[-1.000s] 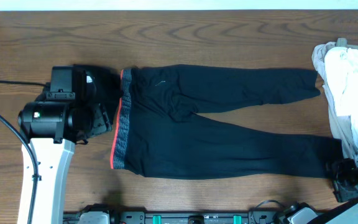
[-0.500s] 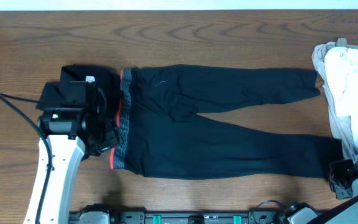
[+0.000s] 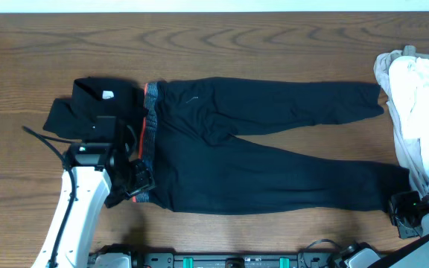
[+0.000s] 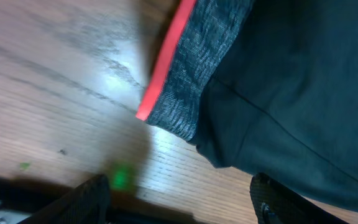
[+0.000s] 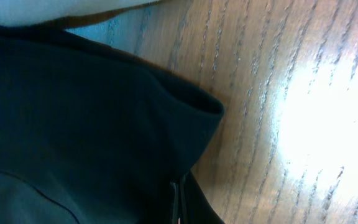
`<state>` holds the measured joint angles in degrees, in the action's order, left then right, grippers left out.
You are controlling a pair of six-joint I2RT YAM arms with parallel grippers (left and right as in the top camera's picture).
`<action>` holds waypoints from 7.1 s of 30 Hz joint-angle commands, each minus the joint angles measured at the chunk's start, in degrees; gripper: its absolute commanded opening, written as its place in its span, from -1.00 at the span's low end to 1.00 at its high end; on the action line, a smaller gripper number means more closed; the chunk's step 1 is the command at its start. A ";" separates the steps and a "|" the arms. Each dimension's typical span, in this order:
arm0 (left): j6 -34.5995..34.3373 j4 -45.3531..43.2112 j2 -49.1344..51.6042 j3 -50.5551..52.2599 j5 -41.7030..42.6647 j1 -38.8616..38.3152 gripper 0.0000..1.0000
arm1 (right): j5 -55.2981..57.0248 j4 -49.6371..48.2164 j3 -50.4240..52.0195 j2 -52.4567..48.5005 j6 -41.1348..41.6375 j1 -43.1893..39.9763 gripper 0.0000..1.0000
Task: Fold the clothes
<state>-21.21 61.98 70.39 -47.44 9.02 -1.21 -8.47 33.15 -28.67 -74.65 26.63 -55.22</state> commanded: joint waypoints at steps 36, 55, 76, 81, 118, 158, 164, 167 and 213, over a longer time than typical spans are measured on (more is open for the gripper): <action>-7.72 -6.38 4.98 3.93 4.31 0.17 -0.88 | -8.55 13.29 -11.06 0.63 -2.80 -0.59 -0.97; 3.74 1.88 2.43 -26.34 -3.72 0.17 -0.88 | -10.45 23.87 -37.46 -1.86 -1.86 12.92 -0.97; 9.64 -26.16 24.30 -26.80 -1.55 0.17 -0.88 | -14.51 -0.04 -53.83 -35.17 10.95 29.42 -0.97; 9.62 -33.94 28.81 -26.80 -1.55 0.17 -0.67 | -15.80 -11.10 -54.16 -39.98 13.18 31.89 -0.67; 12.63 -5.11 10.86 -35.93 -1.55 1.79 0.50 | -9.73 2.12 -53.75 -49.05 -11.80 29.07 0.47; 12.63 -5.90 10.95 -35.93 -1.55 1.79 0.50 | 0.81 5.46 -53.86 -21.46 -13.42 21.90 -0.97; 12.63 -5.88 10.95 -35.93 -1.55 1.79 0.51 | -3.87 8.98 -53.83 -20.59 -13.44 28.30 -0.97; 12.66 -5.84 10.95 -35.93 -1.55 1.79 0.51 | -4.70 10.38 -53.83 -20.59 -13.44 34.29 -0.97; 12.63 -5.86 10.82 -35.93 -1.55 1.79 0.52 | -8.26 -15.47 -53.81 -34.53 -0.39 91.52 0.07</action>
<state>-9.10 56.12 81.01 -82.21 7.33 0.49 -17.41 18.02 -82.26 -109.56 26.30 35.92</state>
